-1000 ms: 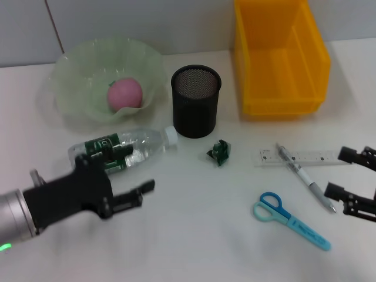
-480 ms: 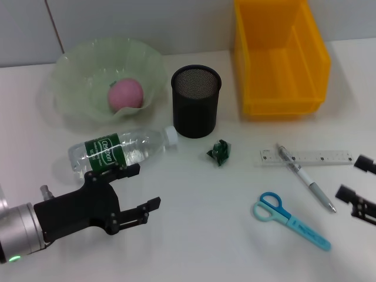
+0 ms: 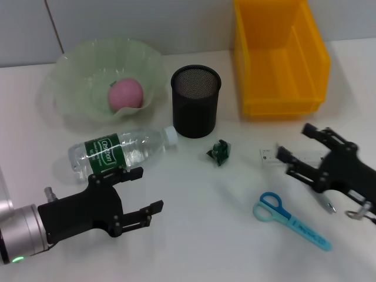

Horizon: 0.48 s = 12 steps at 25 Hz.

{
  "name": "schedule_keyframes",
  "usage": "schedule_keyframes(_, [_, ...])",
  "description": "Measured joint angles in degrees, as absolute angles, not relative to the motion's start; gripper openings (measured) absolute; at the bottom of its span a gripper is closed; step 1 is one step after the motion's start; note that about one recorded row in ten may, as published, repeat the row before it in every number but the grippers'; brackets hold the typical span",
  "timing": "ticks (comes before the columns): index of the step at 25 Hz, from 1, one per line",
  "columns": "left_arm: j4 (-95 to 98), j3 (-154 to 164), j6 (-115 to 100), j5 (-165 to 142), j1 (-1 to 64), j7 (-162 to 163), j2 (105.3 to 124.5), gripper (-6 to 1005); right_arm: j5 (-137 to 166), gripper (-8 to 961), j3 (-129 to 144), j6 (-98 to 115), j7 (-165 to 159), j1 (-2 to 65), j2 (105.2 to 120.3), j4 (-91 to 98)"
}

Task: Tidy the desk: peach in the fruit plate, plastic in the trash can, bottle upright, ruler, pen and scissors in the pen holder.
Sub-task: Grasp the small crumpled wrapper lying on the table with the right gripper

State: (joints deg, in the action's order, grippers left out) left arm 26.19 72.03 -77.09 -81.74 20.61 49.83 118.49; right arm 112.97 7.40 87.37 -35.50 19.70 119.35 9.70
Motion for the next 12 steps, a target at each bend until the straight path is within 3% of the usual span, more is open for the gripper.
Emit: schedule_keyframes(12, [26.09,73.61,-76.82,-81.74,21.72,49.84,118.48,785,113.07,803,12.60,74.69,-35.40,25.98,119.54,4.11])
